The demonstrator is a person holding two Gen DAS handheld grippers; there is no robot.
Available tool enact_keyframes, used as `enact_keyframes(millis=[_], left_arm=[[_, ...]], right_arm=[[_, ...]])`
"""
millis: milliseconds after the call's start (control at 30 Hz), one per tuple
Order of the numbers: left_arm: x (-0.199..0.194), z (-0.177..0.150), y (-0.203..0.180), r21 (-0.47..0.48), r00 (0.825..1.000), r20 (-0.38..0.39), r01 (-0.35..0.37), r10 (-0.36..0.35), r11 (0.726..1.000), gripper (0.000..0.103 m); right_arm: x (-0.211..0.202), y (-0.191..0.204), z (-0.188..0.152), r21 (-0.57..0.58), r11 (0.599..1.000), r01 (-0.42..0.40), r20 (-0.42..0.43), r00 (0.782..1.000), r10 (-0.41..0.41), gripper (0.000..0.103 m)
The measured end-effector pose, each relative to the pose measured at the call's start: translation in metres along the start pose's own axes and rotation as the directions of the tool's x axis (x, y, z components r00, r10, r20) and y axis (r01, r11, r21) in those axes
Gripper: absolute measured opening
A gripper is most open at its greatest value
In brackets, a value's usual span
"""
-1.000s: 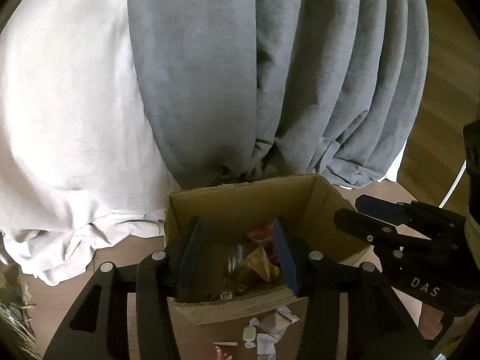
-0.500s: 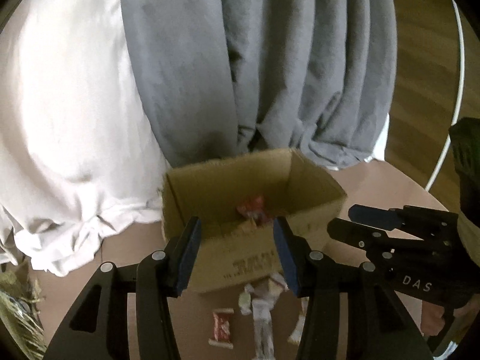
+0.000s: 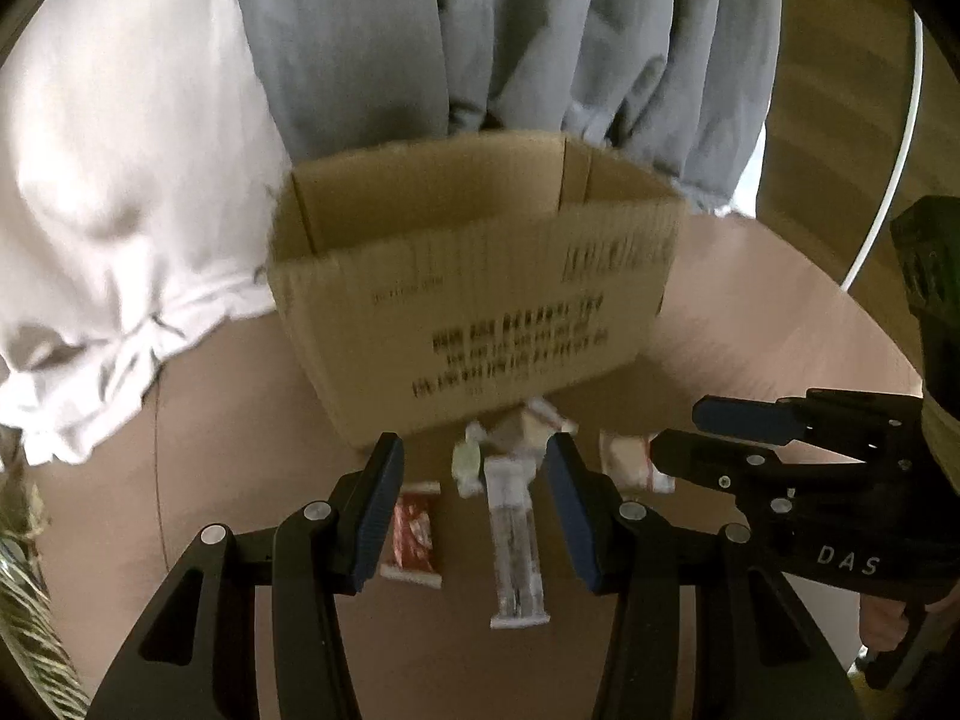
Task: Organize snacks
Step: 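Move both tools back toward the remaining snack packets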
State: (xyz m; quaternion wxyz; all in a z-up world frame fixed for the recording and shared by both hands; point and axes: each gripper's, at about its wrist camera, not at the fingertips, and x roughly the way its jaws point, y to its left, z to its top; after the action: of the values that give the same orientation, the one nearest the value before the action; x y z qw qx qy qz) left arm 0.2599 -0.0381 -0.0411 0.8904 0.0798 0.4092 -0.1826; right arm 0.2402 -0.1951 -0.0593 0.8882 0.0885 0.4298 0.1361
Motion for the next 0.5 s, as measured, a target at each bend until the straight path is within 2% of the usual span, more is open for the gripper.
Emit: enact_keyframes(millis=[200, 333, 500], left_arm=[[0.021, -0.024, 0.000, 0.000, 0.998, -0.065, -0.001, 0.001, 1.000, 0.048], [0.034, -0.034, 0.000, -0.006, 0.994, -0.106, 0.023, -0.024, 1.000, 0.048], [0.051, -0.037, -0.003, -0.016, 0.988, -0.143, 0.057, -0.059, 0.998, 0.048]], right_arm=[[0.022, -0.007, -0.024, 0.022, 1.000, 0.011, -0.080, 0.997, -0.009, 0.039], [0.036, -0.012, -0.037, 0.066, 0.998, -0.003, -0.150, 0.989, 0.013, 0.039], [0.045, -0.013, -0.047, 0.094, 0.995, -0.021, -0.190, 0.981, 0.039, 0.039]])
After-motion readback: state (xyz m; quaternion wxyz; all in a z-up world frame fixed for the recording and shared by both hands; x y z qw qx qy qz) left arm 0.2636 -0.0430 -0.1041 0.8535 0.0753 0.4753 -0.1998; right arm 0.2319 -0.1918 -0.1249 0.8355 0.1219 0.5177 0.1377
